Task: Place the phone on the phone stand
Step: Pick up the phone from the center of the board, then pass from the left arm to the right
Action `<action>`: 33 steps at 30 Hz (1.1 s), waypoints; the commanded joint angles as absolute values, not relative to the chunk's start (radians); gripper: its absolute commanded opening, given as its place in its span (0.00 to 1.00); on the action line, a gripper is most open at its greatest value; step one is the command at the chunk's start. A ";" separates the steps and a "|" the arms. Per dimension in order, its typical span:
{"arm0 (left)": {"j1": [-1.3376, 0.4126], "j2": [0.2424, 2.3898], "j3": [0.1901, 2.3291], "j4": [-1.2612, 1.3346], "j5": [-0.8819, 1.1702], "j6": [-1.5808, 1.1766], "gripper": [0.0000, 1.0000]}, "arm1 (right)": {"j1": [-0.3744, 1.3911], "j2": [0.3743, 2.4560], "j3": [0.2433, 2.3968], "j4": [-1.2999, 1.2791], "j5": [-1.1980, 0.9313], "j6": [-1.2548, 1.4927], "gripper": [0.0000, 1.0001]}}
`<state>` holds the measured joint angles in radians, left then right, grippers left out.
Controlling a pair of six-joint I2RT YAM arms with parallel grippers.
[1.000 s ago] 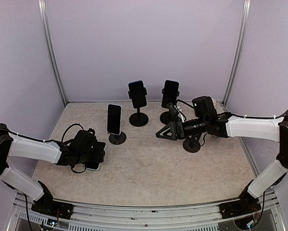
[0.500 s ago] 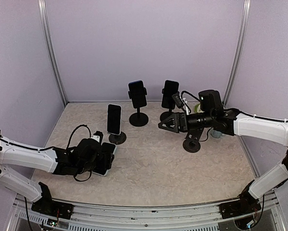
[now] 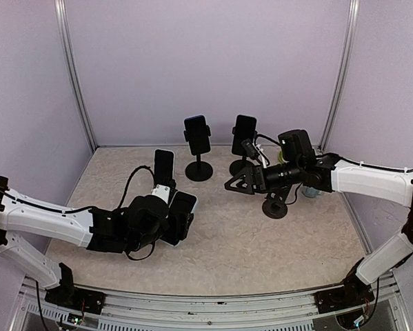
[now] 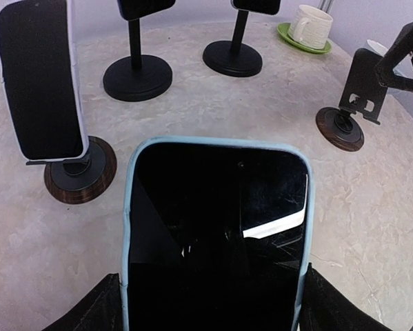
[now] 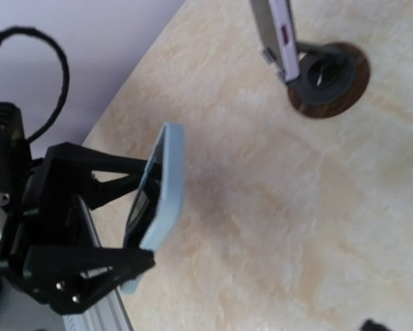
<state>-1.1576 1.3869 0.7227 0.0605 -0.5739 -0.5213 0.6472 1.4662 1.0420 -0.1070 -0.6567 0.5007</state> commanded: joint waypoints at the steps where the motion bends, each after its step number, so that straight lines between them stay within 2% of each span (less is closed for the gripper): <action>1: -1.206 1.447 0.803 0.123 -0.643 -0.473 0.72 | 0.682 1.472 1.078 -0.142 -0.673 0.488 0.87; 4: -1.234 1.497 0.848 0.120 -0.666 -0.461 0.72 | 0.691 1.482 1.085 -0.153 -0.674 0.500 0.82; 5: -1.246 1.515 0.862 0.115 -0.685 -0.457 0.72 | 0.698 1.487 1.090 -0.162 -0.667 0.501 0.76; 7: -1.263 1.539 0.888 0.106 -0.711 -0.451 0.73 | 0.710 1.501 1.098 -0.178 -0.665 0.499 0.71; 14: -1.300 1.562 0.916 0.126 -0.755 -0.422 0.73 | 0.749 1.544 1.095 -0.171 -0.697 0.515 0.69; 24: -1.315 1.570 0.912 0.169 -0.756 -0.417 0.73 | 0.789 1.596 1.093 -0.098 -0.737 0.559 0.58; 33: -1.322 1.574 0.912 0.176 -0.757 -0.419 0.73 | 0.808 1.639 1.101 -0.046 -0.761 0.591 0.43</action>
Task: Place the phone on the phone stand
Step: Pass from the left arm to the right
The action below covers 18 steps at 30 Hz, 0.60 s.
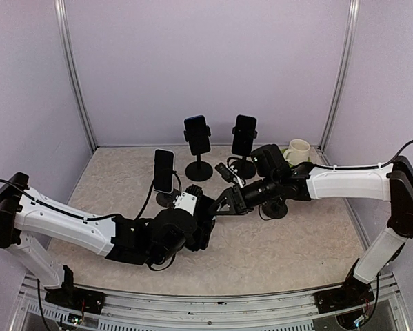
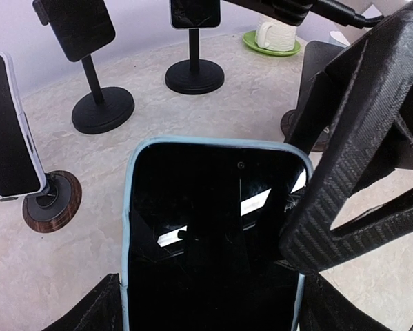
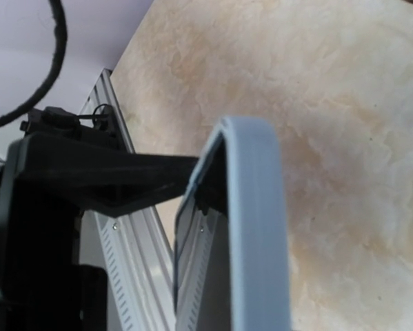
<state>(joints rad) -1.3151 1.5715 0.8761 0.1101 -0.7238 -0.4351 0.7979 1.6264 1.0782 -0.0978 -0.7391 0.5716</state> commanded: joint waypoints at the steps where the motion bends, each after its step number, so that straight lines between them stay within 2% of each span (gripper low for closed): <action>1: -1.322 1.574 0.912 0.176 -0.758 -0.419 0.73 | 0.808 1.641 1.101 -0.041 -0.762 0.600 0.41; 10: -1.323 1.588 0.910 0.173 -0.768 -0.434 0.73 | 0.809 1.666 1.110 -0.011 -0.793 0.631 0.19; 14: -1.324 1.589 0.909 0.172 -0.774 -0.437 0.76 | 0.808 1.660 1.110 -0.014 -0.777 0.634 0.00; 18: -1.324 1.588 0.910 0.172 -0.781 -0.437 0.78 | 0.807 1.649 1.096 0.024 -0.778 0.664 0.00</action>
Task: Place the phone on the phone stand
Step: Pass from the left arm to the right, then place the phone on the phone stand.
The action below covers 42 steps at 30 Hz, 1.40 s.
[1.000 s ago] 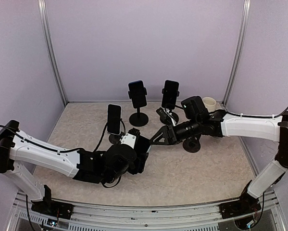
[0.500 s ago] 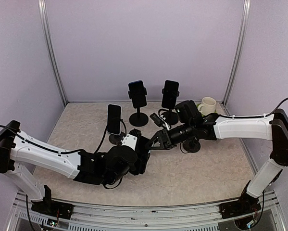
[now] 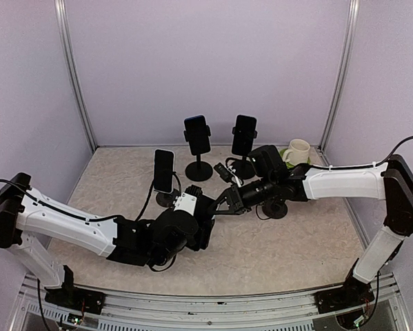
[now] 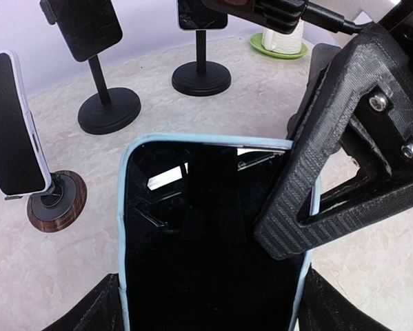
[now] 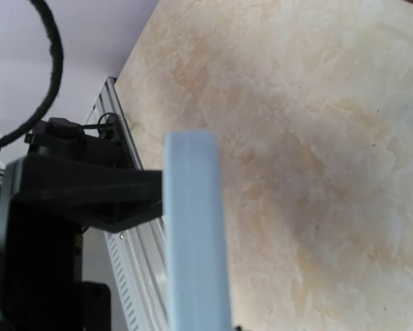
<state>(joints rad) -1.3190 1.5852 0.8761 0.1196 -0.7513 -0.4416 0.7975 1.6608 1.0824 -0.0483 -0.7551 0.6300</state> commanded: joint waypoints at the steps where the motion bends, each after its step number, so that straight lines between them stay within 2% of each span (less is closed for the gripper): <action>1: -1.324 1.588 0.909 0.170 -0.782 -0.437 0.78 | 0.807 1.652 1.096 0.035 -0.791 0.670 0.00; 4: -1.325 1.585 0.911 0.165 -0.784 -0.439 0.82 | 0.808 1.656 1.101 0.055 -0.818 0.675 0.00; 10: -1.335 1.556 0.900 0.163 -0.788 -0.442 0.99 | 0.790 1.643 1.131 0.017 -0.822 0.625 0.00; 30: -1.360 1.458 0.814 0.215 -0.793 -0.426 0.99 | 0.571 1.572 1.226 -0.249 -0.753 0.323 0.00; 42: -1.360 1.457 0.775 0.231 -0.785 -0.449 0.99 | 0.456 1.552 1.242 -0.348 -0.799 0.197 0.00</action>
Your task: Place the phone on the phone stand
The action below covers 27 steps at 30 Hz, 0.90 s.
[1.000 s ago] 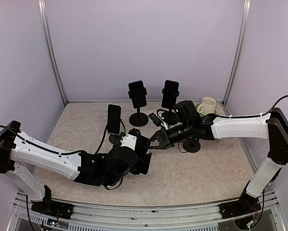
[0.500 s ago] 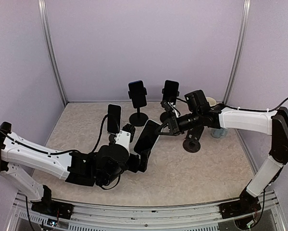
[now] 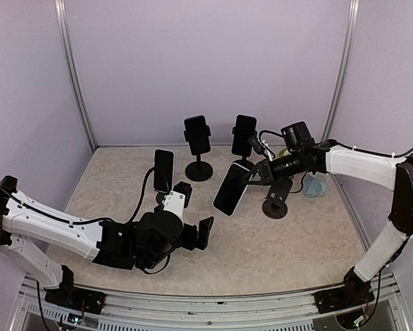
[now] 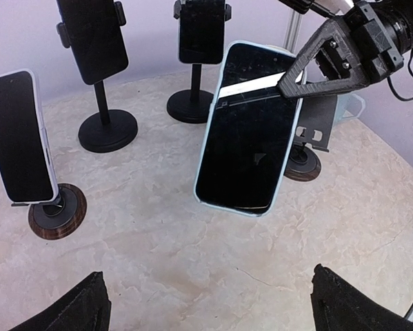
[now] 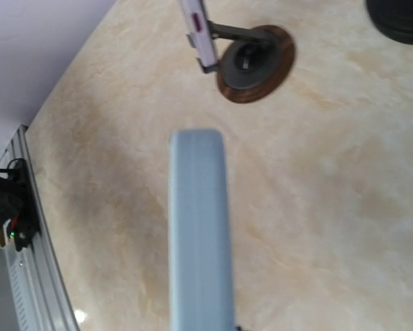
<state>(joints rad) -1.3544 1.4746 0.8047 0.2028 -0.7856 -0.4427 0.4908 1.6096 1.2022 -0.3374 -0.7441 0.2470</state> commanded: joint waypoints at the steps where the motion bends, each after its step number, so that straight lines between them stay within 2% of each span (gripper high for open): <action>1: -1.359 1.452 0.769 0.234 -0.785 -0.450 0.99 | 0.443 1.548 1.242 -0.353 -0.804 0.194 0.00; 13: -1.358 1.424 0.726 0.235 -0.789 -0.442 0.99 | 0.287 1.489 1.257 -0.481 -0.682 0.075 0.00; 27: -1.341 1.364 0.761 0.127 -0.706 -0.431 0.99 | 0.246 1.497 1.352 -0.635 -0.614 -0.028 0.00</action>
